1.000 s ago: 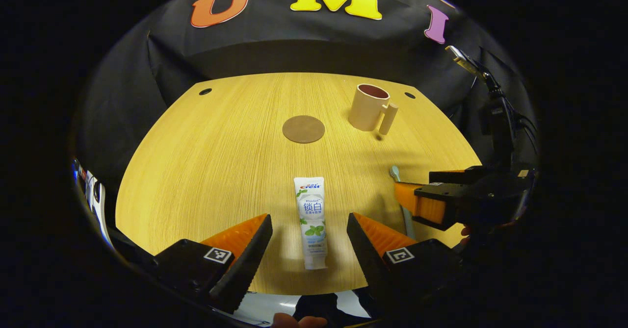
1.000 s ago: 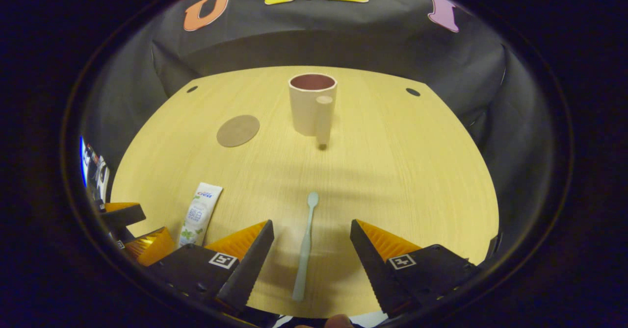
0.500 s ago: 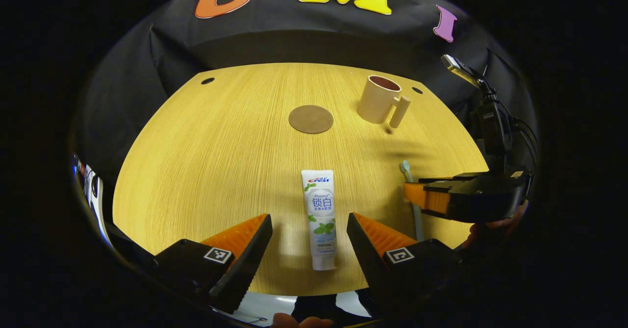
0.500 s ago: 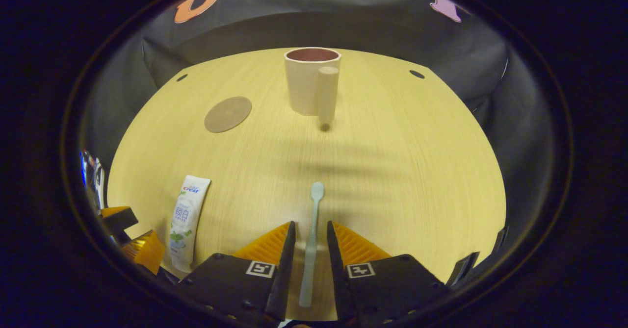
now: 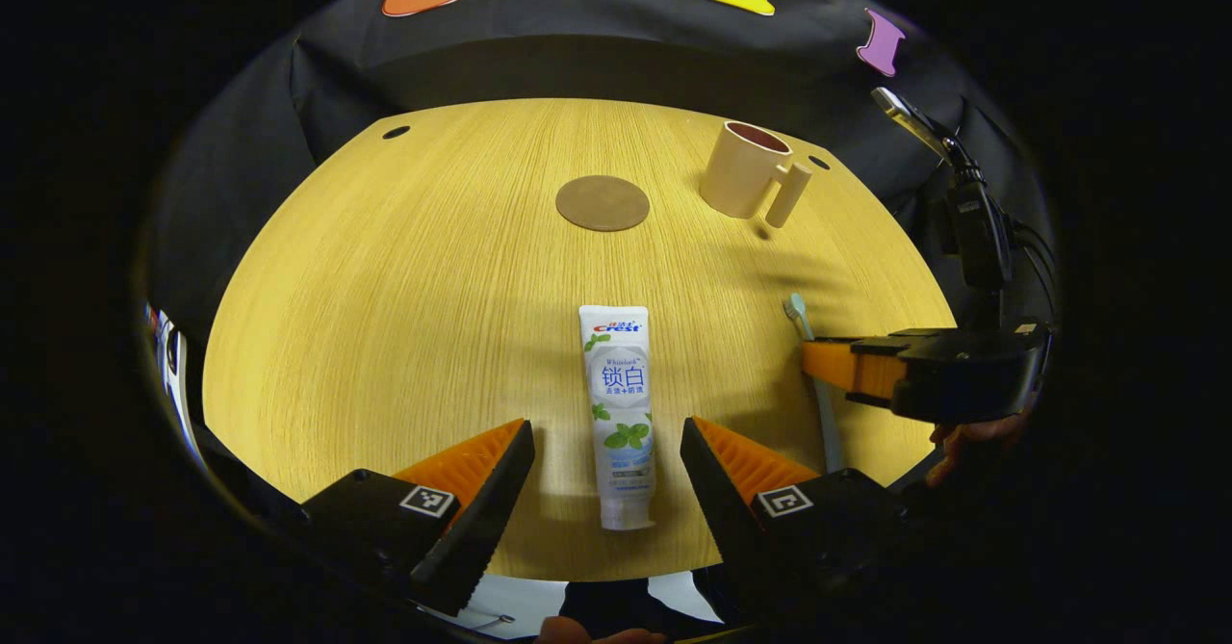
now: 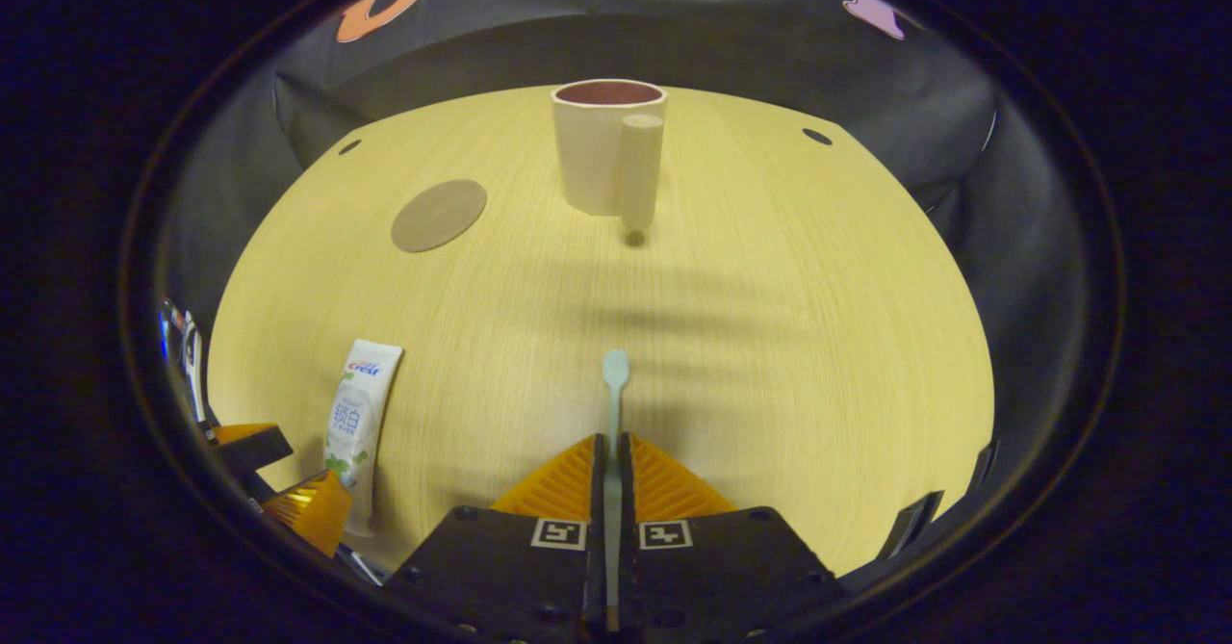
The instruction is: Put the toothbrush and toothpaste on the desktop into the cup, then pick up the cup and place it on the coaster on the desktop.
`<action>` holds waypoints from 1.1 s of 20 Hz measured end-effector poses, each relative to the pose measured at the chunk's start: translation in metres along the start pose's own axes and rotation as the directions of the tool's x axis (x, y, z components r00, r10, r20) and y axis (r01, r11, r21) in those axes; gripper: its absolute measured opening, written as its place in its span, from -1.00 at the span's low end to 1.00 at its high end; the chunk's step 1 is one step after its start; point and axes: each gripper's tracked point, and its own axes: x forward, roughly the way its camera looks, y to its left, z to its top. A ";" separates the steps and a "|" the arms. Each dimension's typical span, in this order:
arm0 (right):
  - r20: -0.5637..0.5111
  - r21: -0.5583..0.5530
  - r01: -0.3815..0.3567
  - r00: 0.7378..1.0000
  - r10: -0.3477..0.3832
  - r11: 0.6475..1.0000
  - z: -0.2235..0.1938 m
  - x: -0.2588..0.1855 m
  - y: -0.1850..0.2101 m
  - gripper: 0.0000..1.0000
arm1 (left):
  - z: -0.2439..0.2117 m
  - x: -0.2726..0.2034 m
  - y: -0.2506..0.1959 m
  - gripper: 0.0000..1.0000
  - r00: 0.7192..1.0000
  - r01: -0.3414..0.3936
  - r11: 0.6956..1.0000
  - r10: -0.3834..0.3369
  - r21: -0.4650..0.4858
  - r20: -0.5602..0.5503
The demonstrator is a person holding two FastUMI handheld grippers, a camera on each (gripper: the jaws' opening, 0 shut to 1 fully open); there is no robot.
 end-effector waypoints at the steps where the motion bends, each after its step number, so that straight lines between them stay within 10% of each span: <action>1: 0.001 0.002 -0.007 1.000 0.007 1.000 0.000 -0.001 0.000 -0.99 | -0.003 0.003 -0.001 0.96 1.000 0.000 1.000 0.000 -0.004 -0.008; 20: 0.166 0.027 -0.031 0.986 0.026 0.999 0.033 -0.064 -0.019 -1.00 | -0.002 0.034 0.002 0.53 0.994 -0.063 0.997 0.059 0.040 0.091; 22: 0.174 0.023 -0.035 0.984 0.030 0.999 0.034 -0.067 -0.021 -1.00 | 0.001 0.035 0.002 0.24 0.994 -0.068 0.997 0.065 0.038 0.089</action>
